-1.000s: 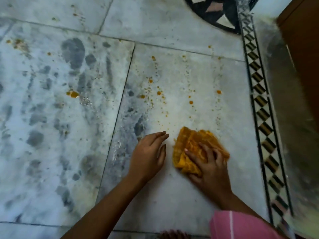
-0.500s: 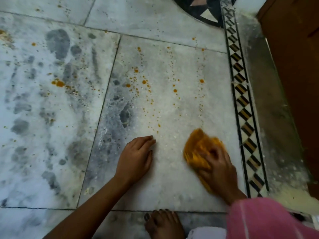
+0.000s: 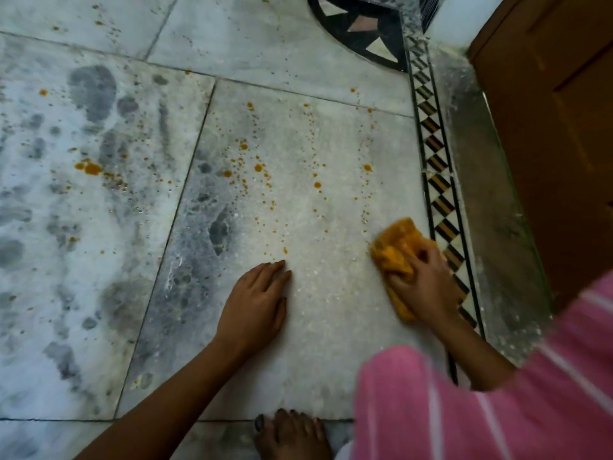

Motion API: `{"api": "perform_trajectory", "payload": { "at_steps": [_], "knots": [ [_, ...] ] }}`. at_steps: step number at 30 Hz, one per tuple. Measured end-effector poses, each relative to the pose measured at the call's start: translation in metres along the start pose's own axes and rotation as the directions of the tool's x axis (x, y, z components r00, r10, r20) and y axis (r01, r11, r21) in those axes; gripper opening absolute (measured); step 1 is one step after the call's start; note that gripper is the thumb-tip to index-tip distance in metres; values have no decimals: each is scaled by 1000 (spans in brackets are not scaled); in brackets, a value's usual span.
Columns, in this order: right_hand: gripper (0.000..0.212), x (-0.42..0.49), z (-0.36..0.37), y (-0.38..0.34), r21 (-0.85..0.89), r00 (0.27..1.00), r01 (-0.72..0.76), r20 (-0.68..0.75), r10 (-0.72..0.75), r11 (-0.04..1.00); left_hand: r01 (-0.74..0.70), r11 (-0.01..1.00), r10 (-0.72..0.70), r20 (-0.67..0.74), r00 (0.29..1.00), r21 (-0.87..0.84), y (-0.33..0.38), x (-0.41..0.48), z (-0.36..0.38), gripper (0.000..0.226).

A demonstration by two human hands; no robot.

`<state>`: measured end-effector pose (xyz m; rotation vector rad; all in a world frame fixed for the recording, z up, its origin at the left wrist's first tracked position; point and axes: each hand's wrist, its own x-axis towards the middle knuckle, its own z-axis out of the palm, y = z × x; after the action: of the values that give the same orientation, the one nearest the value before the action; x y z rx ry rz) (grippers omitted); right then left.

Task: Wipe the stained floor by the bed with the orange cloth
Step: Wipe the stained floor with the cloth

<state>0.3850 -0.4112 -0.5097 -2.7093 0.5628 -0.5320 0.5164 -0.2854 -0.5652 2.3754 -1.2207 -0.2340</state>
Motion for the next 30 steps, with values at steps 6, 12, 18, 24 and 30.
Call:
{"api": "perform_trajectory", "payload": {
  "at_steps": [6, 12, 18, 24, 30],
  "knots": [
    [56, -1, 16, 66, -131, 956, 191, 251, -154, 973, 35, 999, -35, 31, 999, 15, 5, 14, -2, 48],
    [56, 9, -27, 142, -233, 983, 94, 173, -54, 968, 37, 999, -37, 20, 999, 5, 6, 26, 0, 47],
    [71, 123, 30, 100, -217, 945, -258, 148, 293, 942, 43, 999, -44, 37, 998, 27, 11, 40, 1, 49],
    [72, 25, 11, 95, -32, 938, 155, 317, -137, 987, 76, 997, -76, 5, 997, 9, 11, 56, -2, 50],
    [56, 100, 9, 150, -214, 920, -343, 121, 374, 914, 72, 997, -72, -4, 997, 21, 11, 55, 6, 49]
  ]
}}
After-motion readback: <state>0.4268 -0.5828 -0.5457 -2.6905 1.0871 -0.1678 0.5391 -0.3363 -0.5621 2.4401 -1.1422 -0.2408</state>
